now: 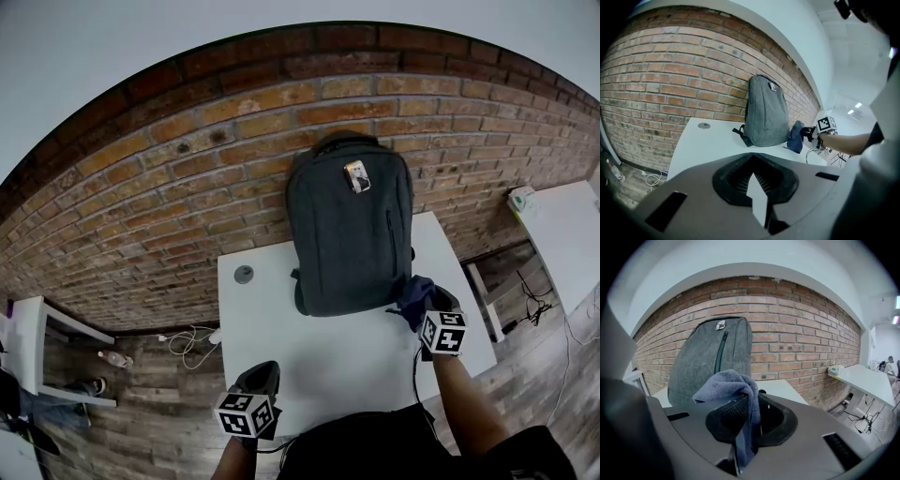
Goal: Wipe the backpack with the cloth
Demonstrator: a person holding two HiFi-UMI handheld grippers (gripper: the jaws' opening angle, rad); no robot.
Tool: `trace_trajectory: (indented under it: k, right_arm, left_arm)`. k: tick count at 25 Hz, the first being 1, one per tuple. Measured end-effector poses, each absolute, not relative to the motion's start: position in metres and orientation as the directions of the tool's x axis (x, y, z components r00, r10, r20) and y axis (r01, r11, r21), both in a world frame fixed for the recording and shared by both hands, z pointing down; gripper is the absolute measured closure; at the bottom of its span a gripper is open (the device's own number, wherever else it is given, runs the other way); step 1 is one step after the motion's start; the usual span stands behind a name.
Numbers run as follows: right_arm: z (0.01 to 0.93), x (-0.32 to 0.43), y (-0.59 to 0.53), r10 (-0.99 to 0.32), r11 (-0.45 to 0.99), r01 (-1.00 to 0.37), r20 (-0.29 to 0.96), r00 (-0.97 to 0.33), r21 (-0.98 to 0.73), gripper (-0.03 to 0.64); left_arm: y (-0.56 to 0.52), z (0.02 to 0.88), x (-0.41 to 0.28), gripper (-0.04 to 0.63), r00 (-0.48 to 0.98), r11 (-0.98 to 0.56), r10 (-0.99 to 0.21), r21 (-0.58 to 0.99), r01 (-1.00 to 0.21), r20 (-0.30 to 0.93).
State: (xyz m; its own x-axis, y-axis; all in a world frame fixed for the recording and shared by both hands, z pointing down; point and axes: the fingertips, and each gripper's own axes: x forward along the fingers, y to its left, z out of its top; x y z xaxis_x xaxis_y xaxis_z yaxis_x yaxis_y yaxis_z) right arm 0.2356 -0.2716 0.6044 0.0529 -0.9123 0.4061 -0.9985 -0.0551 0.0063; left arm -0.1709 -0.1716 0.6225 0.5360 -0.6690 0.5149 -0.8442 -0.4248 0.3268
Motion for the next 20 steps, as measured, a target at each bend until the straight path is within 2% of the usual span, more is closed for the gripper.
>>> trace_trajectory:
  k: [11, 15, 20]
  right_arm:
    - [0.499, 0.259, -0.218, -0.985, 0.043, -0.998, 0.172, -0.035, 0.044, 0.574]
    - [0.466, 0.275, -0.189, -0.991, 0.083, -0.995, 0.105, -0.077, 0.047, 0.574]
    - [0.444, 0.297, -0.142, -0.992, 0.114, -0.993, 0.059, -0.114, 0.012, 0.574]
  left_arm:
    - [-0.174, 0.548, -0.124, 0.598, 0.489, -0.467, -0.781, 0.158, -0.870, 0.388]
    - [-0.160, 0.523, -0.105, 0.598, 0.472, -0.450, -0.816, 0.145, -0.881, 0.335]
    - [-0.121, 0.518, -0.086, 0.598, 0.455, -0.430, -0.826, 0.150, -0.890, 0.332]
